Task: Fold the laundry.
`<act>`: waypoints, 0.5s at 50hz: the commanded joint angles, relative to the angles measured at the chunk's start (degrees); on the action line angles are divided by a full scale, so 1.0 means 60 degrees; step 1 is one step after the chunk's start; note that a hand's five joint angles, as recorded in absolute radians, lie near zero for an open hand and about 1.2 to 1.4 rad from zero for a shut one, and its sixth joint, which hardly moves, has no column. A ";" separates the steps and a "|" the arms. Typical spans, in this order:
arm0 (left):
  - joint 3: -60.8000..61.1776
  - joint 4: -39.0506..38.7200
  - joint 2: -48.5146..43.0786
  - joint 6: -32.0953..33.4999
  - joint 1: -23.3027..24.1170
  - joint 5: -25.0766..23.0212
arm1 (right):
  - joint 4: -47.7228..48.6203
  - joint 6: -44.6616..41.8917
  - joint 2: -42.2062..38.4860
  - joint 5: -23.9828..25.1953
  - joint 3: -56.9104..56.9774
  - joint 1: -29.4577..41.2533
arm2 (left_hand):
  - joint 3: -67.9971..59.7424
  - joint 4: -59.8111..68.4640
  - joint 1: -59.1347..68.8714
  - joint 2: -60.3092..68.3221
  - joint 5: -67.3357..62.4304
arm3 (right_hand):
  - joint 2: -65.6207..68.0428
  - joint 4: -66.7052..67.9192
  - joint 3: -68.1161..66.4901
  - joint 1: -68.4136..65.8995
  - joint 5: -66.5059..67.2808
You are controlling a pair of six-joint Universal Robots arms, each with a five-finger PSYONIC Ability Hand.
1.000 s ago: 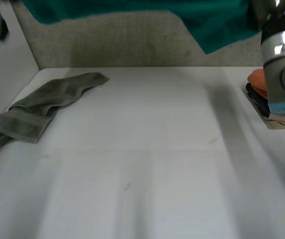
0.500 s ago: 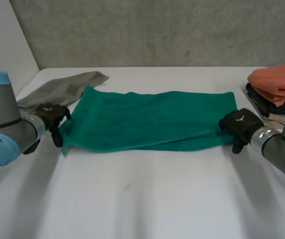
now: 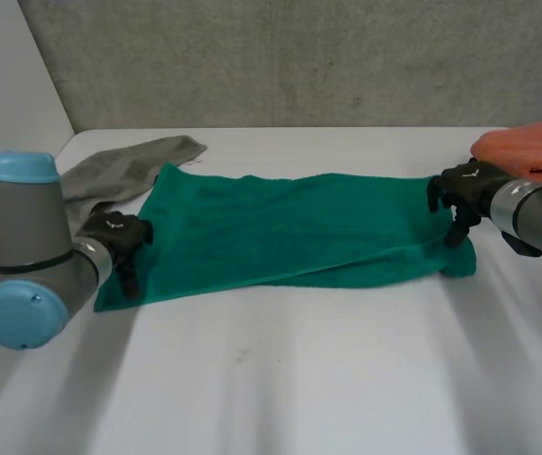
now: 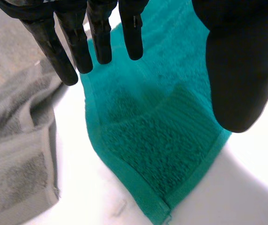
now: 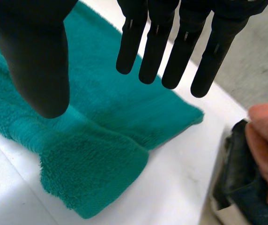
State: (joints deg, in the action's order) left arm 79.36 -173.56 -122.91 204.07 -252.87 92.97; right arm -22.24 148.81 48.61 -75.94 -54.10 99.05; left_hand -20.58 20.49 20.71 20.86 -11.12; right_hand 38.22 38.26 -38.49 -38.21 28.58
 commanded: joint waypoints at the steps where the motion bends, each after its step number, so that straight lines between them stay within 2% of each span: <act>1: -0.0131 0.0039 -0.0448 0.0061 0.0030 0.0384 | -0.1741 0.0116 -0.1948 0.0146 0.2568 0.0001 | -0.1019 0.1035 0.0998 0.0972 -0.0929 | 0.0794 0.0788 -0.0748 -0.0795 0.0734; 4: -0.0043 0.0025 -0.0361 0.0076 -0.0028 0.0413 | -0.2268 0.0116 -0.2503 0.0147 0.3227 0.0030 | -0.1019 0.1035 0.0998 0.0972 -0.0929 | -0.0047 -0.0053 0.0092 0.0045 -0.0107; 8: 0.0161 -0.0005 -0.0112 0.0061 -0.0145 0.0326 | -0.2461 0.0058 -0.2871 0.0118 0.3551 0.0060 | -0.0879 0.0895 0.0858 0.0833 -0.0790 | -0.0049 -0.0055 0.0095 0.0048 -0.0109; 18: 0.0470 -0.0137 0.0167 0.0046 -0.0365 0.0135 | -0.2461 -0.0060 -0.3121 0.0059 0.3391 0.0162 | -0.0823 0.0839 0.0801 0.0776 -0.0733 | 0.0062 0.0055 -0.0016 -0.0063 0.0002; 19: 0.0484 -0.0137 0.0182 0.0046 -0.0380 0.0120 | -0.2461 -0.0074 -0.3092 0.0044 0.3377 0.0162 | -0.0823 0.0839 0.0801 0.0776 -0.0733 | 0.0396 0.0390 -0.0350 -0.0398 0.0336; 21: 0.0528 -0.0137 0.0240 0.0032 -0.0409 0.0120 | -0.2417 -0.0016 -0.3019 0.0030 0.3333 0.0148 | -0.0823 0.0839 0.0801 0.0776 -0.0733 | 0.6287 0.6281 -0.6242 -0.6289 0.6227; 22: 0.0543 -0.0137 0.0255 0.0032 -0.0424 0.0120 | -0.2359 0.0013 -0.2946 0.0030 0.3318 0.0133 | -0.0823 0.0839 0.0801 0.0776 -0.0733 | 0.6957 0.6950 -0.6911 -0.6958 0.6897; 25: 0.0587 -0.0137 0.0357 0.0032 -0.0424 0.0120 | -0.1847 0.0247 -0.2449 -0.0014 0.2982 0.0075 | -0.0795 0.0811 0.0774 0.0748 -0.0705 | 0.6963 0.6957 -0.6918 -0.6965 0.6903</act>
State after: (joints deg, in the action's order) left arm 82.31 -174.36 -121.67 204.34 -255.15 93.74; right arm -36.83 148.64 30.30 -75.64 -33.67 99.92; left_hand -22.17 22.37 22.03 22.19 -12.47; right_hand 63.43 62.65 -62.54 -60.79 52.45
